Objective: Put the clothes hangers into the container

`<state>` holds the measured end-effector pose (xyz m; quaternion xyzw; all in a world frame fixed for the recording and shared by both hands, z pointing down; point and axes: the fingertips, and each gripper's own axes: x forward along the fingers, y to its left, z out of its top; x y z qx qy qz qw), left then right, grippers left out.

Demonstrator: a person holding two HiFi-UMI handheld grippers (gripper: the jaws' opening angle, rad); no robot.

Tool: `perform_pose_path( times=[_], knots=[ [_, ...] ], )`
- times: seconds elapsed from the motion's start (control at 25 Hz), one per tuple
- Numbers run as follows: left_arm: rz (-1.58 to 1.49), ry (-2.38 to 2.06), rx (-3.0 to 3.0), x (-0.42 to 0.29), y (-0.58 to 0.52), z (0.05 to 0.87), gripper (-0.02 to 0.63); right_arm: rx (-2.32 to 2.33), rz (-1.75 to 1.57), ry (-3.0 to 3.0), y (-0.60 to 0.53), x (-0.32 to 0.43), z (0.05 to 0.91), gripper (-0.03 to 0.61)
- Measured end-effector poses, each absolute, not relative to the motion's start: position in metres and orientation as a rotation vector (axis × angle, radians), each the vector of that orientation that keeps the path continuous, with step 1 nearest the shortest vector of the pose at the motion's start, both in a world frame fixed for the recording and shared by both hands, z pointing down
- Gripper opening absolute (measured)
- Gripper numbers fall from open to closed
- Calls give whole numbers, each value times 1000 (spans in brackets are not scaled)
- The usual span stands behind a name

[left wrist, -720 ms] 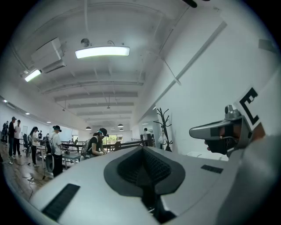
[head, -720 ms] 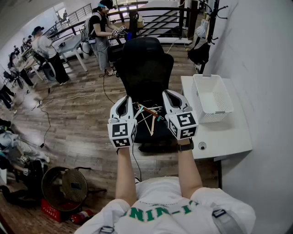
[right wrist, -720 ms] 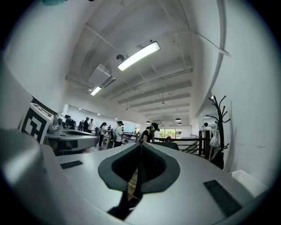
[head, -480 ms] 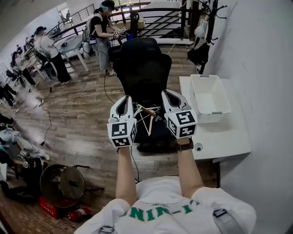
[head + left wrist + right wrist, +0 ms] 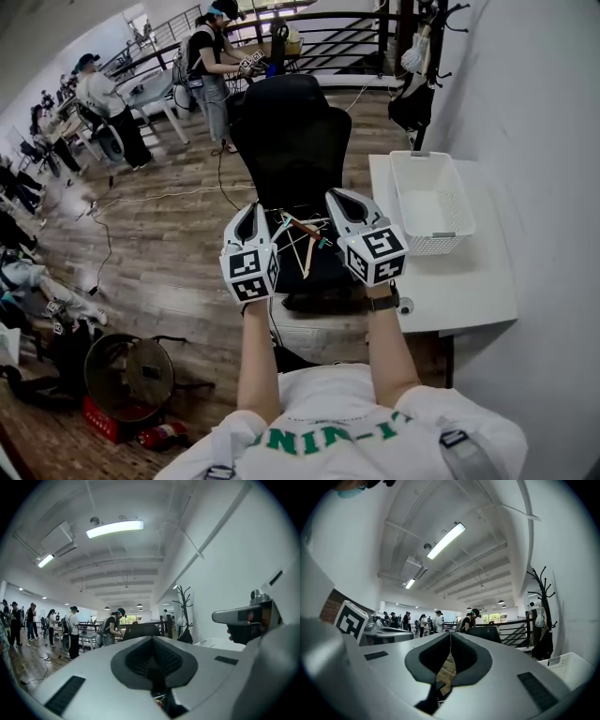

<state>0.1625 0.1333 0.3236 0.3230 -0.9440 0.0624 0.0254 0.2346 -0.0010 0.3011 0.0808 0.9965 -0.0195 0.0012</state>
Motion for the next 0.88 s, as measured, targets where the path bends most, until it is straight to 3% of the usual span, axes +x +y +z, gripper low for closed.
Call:
perform_pose_path(
  times=[0.24, 0.88],
  knots=[
    [182, -2910, 1098, 111, 105, 332, 15, 205, -32, 3206, -22, 171, 321, 18],
    [90, -2744, 1399, -112, 94, 350, 15, 59, -11, 3340, 3, -41, 339, 20]
  ],
)
